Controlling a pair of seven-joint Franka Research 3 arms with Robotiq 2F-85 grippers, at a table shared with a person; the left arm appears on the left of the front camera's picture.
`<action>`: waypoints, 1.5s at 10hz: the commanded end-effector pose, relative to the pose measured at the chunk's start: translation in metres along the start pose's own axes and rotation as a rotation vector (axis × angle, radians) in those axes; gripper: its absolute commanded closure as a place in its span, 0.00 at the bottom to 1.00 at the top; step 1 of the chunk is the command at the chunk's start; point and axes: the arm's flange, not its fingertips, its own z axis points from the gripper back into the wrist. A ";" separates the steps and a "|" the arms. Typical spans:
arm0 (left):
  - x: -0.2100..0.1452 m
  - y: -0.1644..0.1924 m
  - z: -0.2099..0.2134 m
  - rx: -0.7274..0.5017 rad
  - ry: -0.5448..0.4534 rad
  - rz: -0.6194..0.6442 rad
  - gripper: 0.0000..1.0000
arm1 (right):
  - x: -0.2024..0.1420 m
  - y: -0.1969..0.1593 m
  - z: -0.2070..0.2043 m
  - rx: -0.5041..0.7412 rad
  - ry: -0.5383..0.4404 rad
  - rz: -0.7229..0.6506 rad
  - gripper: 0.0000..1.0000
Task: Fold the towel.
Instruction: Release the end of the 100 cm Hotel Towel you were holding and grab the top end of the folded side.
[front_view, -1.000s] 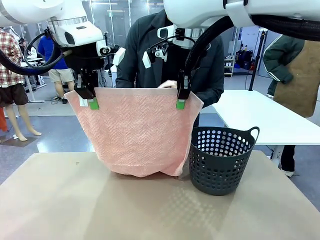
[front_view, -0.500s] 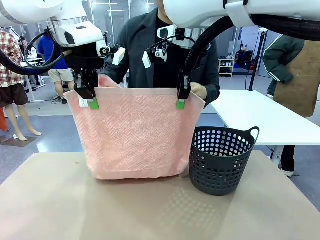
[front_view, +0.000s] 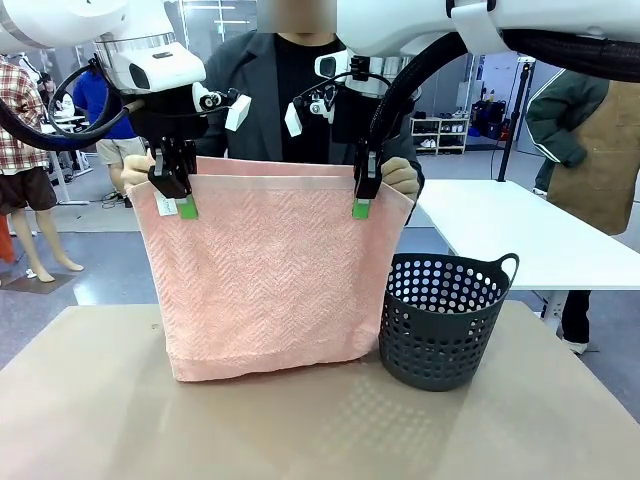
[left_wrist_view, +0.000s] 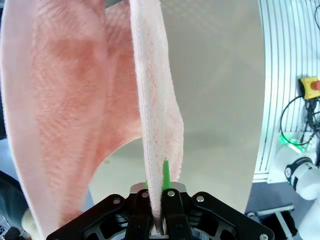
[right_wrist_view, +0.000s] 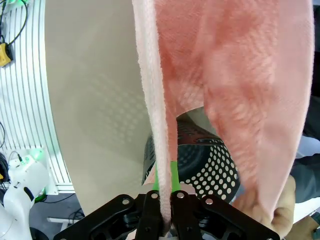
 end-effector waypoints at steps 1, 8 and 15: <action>-0.001 0.000 0.000 0.004 0.010 -0.003 1.00 | 0.000 0.001 0.001 0.001 0.000 0.000 1.00; -0.001 0.000 0.000 0.004 0.010 -0.003 1.00 | 0.000 0.001 0.001 0.001 0.000 0.000 1.00; 0.000 0.000 0.003 0.007 -0.002 -0.008 0.41 | -0.003 0.002 0.002 -0.001 -0.004 0.001 0.64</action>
